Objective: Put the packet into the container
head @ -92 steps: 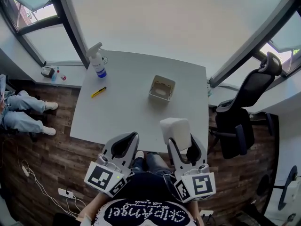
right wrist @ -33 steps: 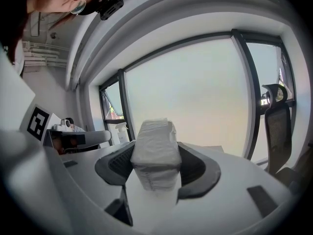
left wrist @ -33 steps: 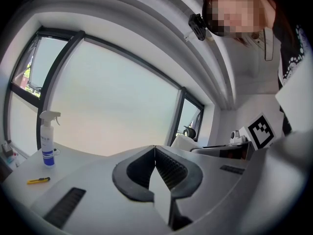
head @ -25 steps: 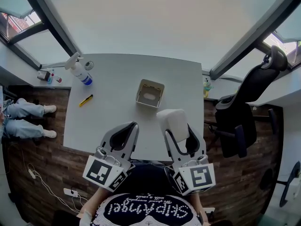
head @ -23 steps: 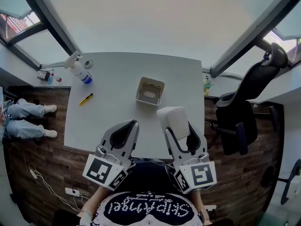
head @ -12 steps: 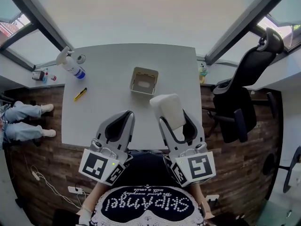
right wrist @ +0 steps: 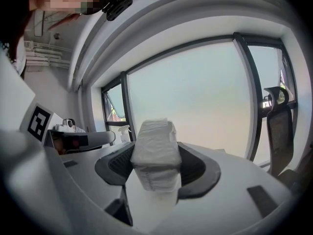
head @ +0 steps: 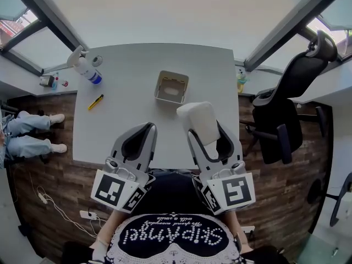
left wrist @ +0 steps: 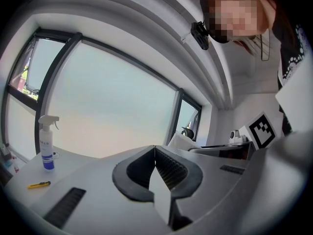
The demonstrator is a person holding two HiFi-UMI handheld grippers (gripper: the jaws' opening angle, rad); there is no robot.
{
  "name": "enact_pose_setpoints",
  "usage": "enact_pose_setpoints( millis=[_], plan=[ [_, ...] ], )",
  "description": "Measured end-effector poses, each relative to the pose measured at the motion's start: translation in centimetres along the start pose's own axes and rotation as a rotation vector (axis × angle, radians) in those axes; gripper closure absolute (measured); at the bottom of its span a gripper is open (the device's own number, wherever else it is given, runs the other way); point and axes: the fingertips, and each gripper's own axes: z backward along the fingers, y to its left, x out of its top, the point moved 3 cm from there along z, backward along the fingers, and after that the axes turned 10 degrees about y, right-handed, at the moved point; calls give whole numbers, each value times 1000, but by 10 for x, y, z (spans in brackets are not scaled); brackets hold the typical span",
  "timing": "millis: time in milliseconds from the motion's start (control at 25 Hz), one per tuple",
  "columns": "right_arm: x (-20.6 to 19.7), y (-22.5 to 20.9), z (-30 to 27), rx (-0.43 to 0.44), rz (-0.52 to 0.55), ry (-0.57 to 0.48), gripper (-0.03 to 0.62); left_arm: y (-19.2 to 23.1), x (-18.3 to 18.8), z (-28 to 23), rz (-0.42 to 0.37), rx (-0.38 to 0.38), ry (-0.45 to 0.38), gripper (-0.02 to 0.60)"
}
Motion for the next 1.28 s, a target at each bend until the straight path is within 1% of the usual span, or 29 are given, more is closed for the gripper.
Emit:
enact_pose_setpoints(
  millis=[200,360,840,1280],
  plan=[
    [5,-4,0,-10,19,-13,335,-1,-1,-2,-4,-5,7,572],
    [13,-12,-10,-19,49,-17,335,0,0,-5,-2,-8,8,572],
    [33,-10,-56,28,121,-17,335,25,-3,-2,27,47,18,572],
    [42,-18,-95,47,121,0,335,41,-4,-9,46,67,30,572]
  ],
)
